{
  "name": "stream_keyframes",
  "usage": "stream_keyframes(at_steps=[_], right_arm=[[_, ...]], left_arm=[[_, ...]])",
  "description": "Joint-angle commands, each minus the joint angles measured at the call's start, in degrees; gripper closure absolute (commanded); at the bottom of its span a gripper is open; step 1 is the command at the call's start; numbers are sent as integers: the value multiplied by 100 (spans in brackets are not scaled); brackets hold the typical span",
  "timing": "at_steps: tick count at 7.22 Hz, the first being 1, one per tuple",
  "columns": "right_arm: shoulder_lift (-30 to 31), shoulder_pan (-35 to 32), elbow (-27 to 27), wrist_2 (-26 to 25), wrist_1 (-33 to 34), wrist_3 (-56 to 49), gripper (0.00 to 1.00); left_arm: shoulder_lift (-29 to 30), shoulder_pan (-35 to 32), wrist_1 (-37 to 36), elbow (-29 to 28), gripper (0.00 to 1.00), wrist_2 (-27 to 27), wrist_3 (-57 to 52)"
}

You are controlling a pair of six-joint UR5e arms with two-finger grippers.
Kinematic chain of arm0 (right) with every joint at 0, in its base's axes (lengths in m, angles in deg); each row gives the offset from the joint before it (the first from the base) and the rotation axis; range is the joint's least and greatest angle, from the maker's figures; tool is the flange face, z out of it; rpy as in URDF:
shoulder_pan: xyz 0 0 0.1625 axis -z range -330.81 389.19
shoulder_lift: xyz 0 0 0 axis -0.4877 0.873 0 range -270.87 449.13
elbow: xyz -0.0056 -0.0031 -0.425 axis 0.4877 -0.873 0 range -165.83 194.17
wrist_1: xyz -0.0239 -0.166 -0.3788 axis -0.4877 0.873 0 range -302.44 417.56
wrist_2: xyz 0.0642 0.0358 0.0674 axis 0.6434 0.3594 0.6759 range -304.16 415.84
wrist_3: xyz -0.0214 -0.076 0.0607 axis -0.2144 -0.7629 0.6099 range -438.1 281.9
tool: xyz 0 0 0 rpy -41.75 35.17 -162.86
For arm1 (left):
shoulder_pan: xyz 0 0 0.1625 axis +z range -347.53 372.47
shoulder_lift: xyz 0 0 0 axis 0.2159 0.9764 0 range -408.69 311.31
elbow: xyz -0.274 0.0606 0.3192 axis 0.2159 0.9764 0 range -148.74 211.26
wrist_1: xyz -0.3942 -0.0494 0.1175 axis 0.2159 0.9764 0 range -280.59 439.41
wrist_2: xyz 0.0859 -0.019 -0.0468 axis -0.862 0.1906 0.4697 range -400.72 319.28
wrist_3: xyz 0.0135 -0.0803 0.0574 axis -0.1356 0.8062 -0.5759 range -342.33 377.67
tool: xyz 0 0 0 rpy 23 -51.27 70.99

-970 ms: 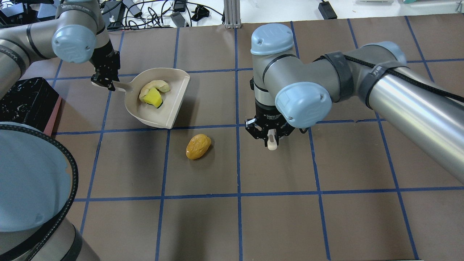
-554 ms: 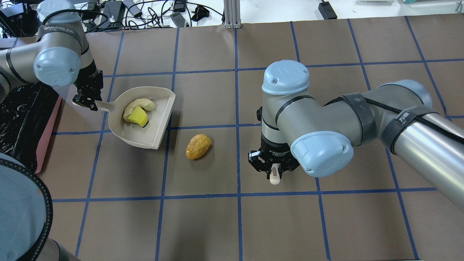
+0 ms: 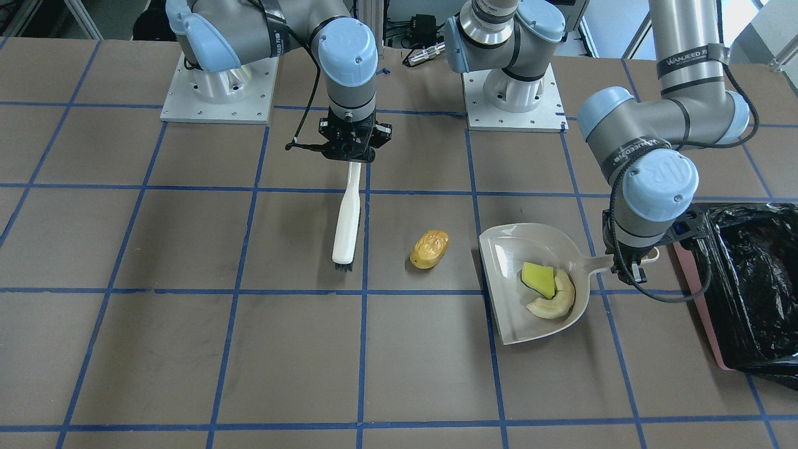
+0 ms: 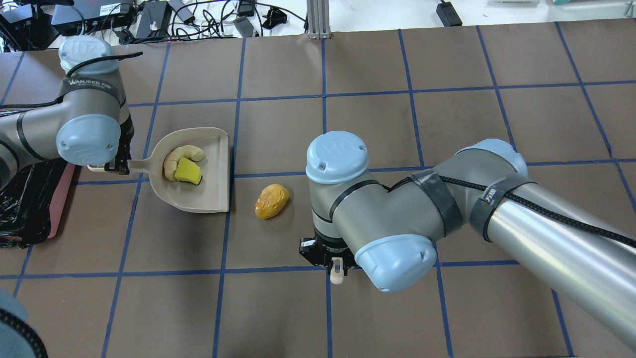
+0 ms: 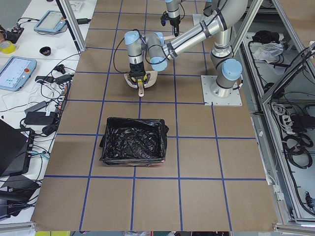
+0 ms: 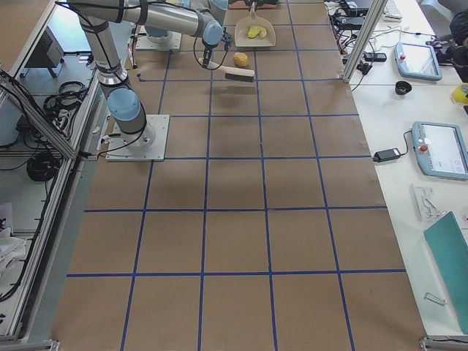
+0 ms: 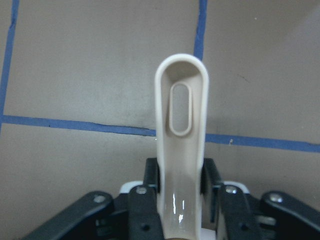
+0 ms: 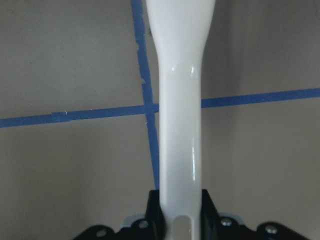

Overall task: Sweep and dump trash into bin
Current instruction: 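Sweep the yellow potato into the dustpan with the brush in the right gripper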

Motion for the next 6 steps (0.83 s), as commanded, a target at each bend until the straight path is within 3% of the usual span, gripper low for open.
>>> stream_keyframes(at_steps=[1,4,6], right_arm=[[-246,-501,20,156,366,702,100],[-467,-855,-7,156,658,1242,100],[-843,-864,-33,384,1059,1399,100]], left_arm=[[-537,-303,-47,584,100,-108,380],[-882,-752,-299,1437,100,-38,179],[-699,-806,-493,1325,100,-3,187]])
